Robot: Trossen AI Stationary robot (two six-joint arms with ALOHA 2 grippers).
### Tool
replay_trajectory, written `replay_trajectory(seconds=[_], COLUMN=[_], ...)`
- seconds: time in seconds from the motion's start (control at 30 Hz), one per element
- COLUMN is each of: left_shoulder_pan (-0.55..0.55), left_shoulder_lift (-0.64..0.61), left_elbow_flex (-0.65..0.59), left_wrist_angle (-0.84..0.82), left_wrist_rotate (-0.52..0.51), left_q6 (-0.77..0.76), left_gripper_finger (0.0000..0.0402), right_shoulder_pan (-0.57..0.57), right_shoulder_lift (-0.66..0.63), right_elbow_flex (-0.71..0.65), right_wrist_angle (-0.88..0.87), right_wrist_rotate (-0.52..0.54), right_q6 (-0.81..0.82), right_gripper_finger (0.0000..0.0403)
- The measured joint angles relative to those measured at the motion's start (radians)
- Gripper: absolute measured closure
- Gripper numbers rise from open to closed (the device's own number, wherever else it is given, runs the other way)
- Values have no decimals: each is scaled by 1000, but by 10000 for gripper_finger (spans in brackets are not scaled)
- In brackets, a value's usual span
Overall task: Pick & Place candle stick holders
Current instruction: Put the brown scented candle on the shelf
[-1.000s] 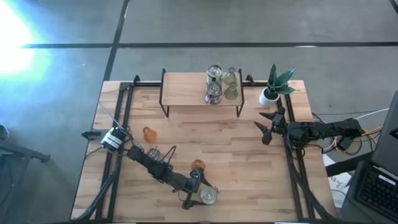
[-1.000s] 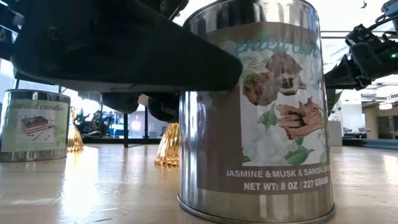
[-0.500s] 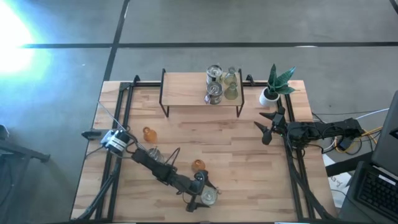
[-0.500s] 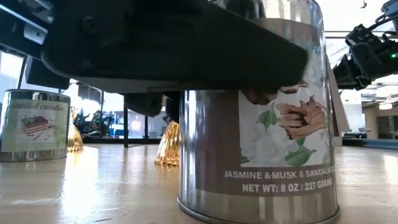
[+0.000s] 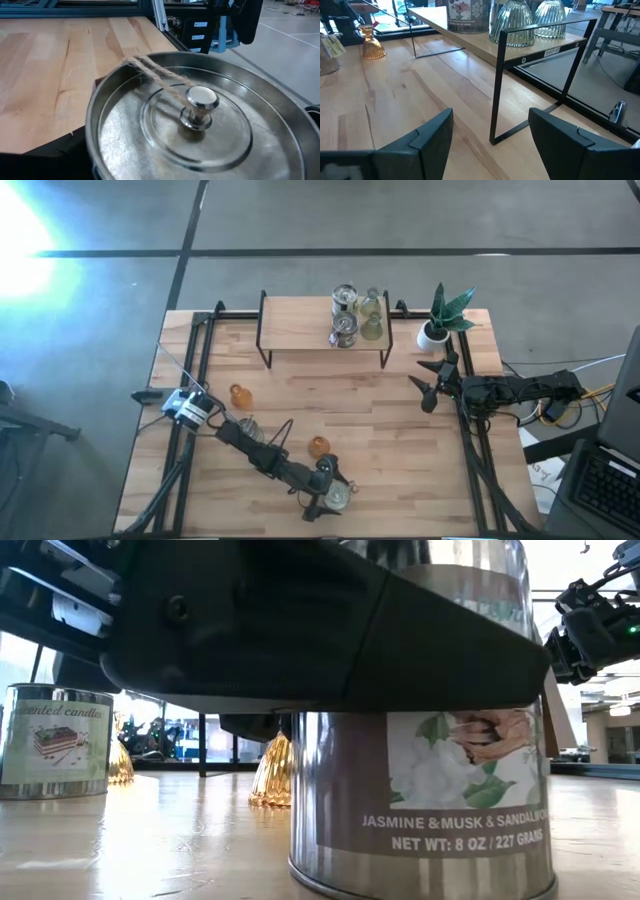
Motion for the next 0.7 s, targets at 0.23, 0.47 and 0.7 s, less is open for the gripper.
replay_trajectory(seconds=[0.23, 0.47, 0.7], left_shoulder_pan=[2, 2, 17], left_shoulder_lift=[0, -7, -123], left_elbow_flex=[2, 2, -2], left_wrist_angle=[1, 3, -82], left_wrist_rotate=[0, 1, -9], left_q6=[-17, -59, -64], left_gripper_finger=[47, 47, 47], right_shoulder_pan=[0, 0, 0], right_shoulder_lift=[0, 0, 0], right_elbow_flex=[0, 0, 0], right_wrist_angle=[0, 0, 0], right_wrist_rotate=[0, 0, 0], right_q6=[0, 0, 1], right_gripper_finger=[152, 152, 152])
